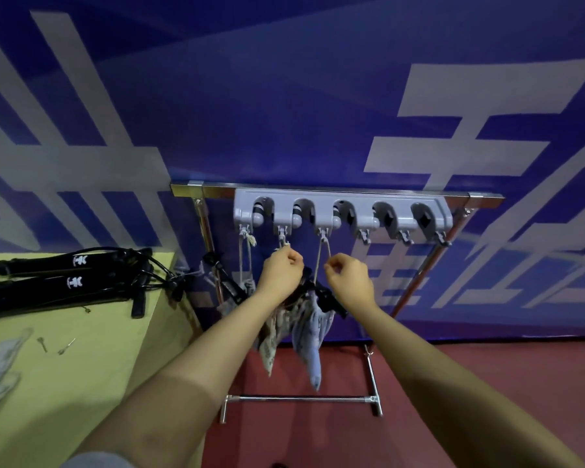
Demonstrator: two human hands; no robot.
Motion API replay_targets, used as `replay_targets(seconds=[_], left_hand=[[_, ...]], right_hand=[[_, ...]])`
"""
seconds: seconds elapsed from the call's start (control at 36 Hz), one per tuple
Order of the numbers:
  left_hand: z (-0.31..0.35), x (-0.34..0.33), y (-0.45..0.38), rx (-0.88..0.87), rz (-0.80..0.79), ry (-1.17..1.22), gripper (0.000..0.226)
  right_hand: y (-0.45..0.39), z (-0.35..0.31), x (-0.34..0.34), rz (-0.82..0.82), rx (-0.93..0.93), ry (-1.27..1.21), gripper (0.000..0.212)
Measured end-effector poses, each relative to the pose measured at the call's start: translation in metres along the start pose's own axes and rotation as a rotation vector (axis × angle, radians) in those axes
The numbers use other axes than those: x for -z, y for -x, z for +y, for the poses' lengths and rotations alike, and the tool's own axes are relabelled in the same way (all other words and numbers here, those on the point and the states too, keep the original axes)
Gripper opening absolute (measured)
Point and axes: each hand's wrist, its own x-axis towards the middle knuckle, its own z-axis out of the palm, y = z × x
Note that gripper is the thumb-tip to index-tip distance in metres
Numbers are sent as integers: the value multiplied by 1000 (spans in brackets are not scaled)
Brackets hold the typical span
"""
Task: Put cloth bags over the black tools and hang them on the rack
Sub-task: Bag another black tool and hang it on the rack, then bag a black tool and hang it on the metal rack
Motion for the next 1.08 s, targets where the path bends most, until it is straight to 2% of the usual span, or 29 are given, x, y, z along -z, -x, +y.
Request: replay_targets(seconds=[0.19,0.56,0.89,0.94,1.08], left_hand=[[-34,37,25,34,75,78,26],[-83,135,89,87,260,154,30],[-173,252,120,216,432,70,21],[-192,274,124,241,432,60,14],[-256,327,136,334,405,25,18]], right_hand=[[31,-31,-8,-89,103,-27,17],[76,-104,-69,-305,241,-45,16],[102,-203,-189,-434,326,-96,18],[107,-216,-215,-458,320,-108,18],[130,-247,-280,-547,308,-99,18]])
